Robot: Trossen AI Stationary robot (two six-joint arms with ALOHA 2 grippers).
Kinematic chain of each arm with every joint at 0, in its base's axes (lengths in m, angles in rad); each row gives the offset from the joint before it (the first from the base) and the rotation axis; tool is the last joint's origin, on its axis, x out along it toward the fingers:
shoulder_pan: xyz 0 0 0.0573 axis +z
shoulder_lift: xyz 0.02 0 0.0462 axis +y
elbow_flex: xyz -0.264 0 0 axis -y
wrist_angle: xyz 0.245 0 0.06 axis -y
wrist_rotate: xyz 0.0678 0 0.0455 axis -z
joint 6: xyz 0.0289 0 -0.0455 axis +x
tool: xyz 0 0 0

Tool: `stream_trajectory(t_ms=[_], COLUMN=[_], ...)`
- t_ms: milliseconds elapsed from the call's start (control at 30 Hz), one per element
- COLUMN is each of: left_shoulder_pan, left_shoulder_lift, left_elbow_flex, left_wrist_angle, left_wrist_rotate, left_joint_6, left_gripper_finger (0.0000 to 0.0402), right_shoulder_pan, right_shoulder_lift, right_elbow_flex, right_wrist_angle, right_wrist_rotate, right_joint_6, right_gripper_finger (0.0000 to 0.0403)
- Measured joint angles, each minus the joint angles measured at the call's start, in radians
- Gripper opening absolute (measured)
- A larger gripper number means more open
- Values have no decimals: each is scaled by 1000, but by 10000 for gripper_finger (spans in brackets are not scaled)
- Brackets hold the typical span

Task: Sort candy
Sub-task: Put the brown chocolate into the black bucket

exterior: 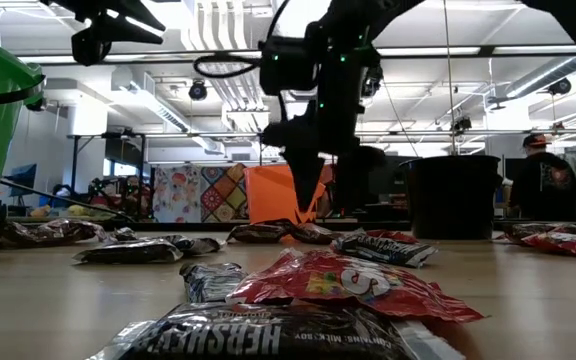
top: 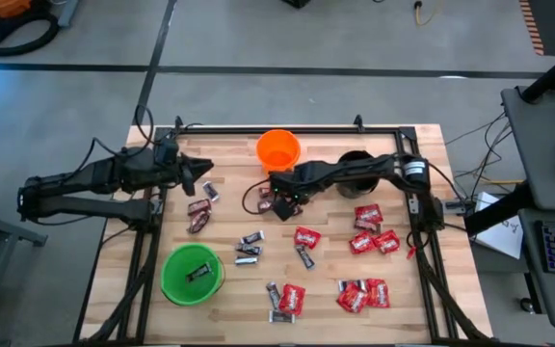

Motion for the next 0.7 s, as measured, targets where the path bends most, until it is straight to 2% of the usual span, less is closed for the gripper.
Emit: stream_trajectory(t_ms=[467,700], left_shoulder_pan=[0,0], left_shoulder_lift=[8,16], left_elbow_flex=[0,-1], left_wrist_angle=[1,1], left_wrist_rotate=[-16,-16], left_joint_6=[4,17], left_gripper_finger=[77,77], right_shoulder_pan=[2,14], right_shoulder_lift=[67,63], right_elbow_flex=[-12,-37], right_wrist_angle=[53,68], right_wrist_rotate=[17,13], right_joint_6=[12,27], right_gripper_finger=[277,223])
